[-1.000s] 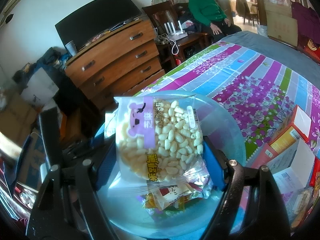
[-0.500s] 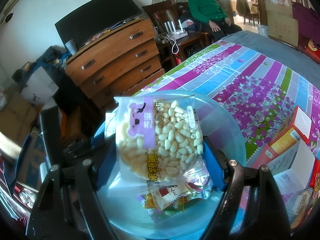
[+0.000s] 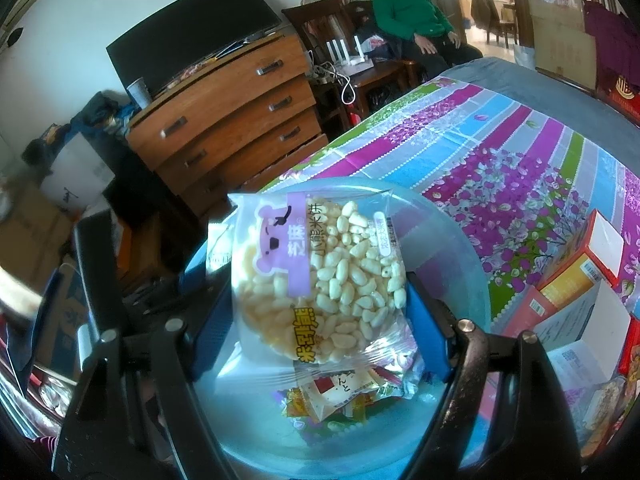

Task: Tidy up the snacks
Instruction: 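Carry both packets over the clear tub and hold them there, then open both tools to drop the PULADA packet and puffed-snack bag into the tub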

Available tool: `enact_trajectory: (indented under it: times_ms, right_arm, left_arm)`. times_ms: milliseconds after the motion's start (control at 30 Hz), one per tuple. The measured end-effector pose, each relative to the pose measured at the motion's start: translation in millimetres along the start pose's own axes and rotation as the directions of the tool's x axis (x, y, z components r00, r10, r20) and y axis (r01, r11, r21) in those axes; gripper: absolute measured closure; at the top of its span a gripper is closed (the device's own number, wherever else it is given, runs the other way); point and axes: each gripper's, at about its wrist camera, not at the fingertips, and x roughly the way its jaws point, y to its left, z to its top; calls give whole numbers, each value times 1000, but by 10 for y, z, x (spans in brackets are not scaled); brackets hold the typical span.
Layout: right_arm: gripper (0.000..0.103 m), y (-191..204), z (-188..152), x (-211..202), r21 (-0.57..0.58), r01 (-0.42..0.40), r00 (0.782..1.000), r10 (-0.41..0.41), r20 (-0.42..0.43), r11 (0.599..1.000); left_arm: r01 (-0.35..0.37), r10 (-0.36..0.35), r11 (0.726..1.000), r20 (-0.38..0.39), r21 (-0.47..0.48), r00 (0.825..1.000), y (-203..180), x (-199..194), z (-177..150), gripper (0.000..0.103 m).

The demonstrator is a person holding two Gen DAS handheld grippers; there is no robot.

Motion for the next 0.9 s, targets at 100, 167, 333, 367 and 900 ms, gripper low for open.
enact_trajectory:
  times_ms: [100,167,333,367,900]
  right_arm:
    - [23,-11,-6,3,1,-1,1000,1,-2,1000]
    - [23,-14,1,1,0,-1,1000,1,-1,1000]
    - [23,-27,-13,10,-2,-2,1000,2,-5,1000]
    - [23,-18,-4,14,-1,-1,1000,1,-4,1000]
    - [17,-71,-347,-299,44,-16,999,14,52,999]
  left_arm:
    - [-1,1,1000,-2,-3,1000,0,9,2,67]
    - [-3,3,1000,-1,-5,1000,-4,3,-2,67]
    - [-9,9,1000,-5,-4,1000,-9,10,-30,67]
    - [-10,10,1000,-6,-3,1000,-10,13,-33,67]
    - [-66,66,998,8,-4,998,-50,-133,-94,31]
